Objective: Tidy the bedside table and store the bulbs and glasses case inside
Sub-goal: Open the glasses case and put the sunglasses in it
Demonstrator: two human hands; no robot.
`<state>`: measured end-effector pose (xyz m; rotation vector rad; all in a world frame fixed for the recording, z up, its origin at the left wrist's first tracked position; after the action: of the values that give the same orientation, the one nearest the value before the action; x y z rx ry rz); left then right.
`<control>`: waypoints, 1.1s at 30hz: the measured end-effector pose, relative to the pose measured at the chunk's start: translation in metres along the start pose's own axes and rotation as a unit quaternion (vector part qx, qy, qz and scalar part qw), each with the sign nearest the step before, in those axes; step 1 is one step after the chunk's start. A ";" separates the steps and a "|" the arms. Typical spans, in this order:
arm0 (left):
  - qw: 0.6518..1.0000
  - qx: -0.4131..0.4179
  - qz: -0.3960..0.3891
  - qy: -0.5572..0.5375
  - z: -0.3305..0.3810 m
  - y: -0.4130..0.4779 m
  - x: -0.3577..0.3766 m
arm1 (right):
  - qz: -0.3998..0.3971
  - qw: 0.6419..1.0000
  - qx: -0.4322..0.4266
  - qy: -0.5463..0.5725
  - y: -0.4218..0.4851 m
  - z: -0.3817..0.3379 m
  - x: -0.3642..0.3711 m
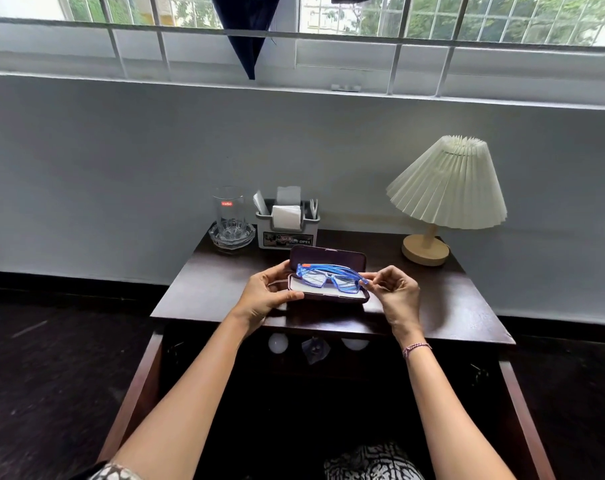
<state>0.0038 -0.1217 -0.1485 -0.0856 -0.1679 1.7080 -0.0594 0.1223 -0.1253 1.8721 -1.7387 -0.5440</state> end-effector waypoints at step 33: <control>1.000 0.013 -0.009 -0.013 0.003 -0.002 0.000 | -0.104 0.990 0.011 -0.092 -0.002 0.000 0.013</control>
<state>0.0051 -0.1221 -0.1457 -0.0423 -0.1661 1.6936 -0.0564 0.1099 -0.1257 2.0897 -1.6764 -0.8031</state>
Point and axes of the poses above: each hand's wrist, its own y-axis towards the middle knuckle, its own x-axis out of the palm, z = x × y, the point moved 7 cm from there along y, towards the middle knuckle, and after that the axes turned 14 degrees about -x, right-handed, at the moved point
